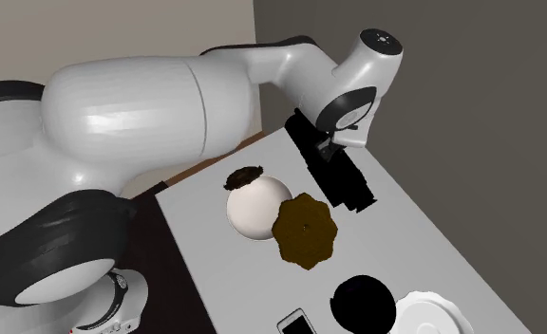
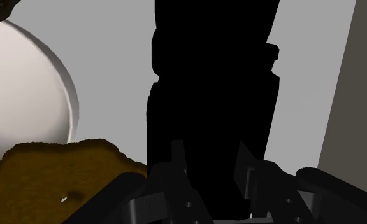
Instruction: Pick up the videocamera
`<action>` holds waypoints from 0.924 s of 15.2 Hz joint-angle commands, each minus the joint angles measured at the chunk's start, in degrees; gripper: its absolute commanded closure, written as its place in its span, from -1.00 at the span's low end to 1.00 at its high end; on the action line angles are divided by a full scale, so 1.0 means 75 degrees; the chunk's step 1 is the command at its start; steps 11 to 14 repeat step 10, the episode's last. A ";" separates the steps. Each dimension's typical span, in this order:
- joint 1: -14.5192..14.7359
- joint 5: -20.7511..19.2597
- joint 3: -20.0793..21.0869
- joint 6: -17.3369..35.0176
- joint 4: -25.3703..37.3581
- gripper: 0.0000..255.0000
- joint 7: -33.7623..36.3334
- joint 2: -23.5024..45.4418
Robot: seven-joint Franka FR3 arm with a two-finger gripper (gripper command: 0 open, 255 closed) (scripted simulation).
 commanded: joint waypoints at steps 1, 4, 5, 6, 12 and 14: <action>-0.0003 0.0011 0.0005 -0.0185 0.0151 1.00 -0.0015 -0.0069; -0.0004 0.0028 0.0013 -0.0444 0.0311 1.00 -0.0029 -0.0169; -0.0004 0.0033 0.0015 -0.0532 0.0369 1.00 -0.0033 -0.0199; -0.0004 0.0038 0.0018 -0.0621 0.0429 1.00 -0.0038 -0.0228; -0.0004 0.0048 0.0022 -0.0814 0.0565 1.00 -0.0047 -0.0286; -0.0004 0.0048 0.0022 -0.0814 0.0565 1.00 -0.0047 -0.0286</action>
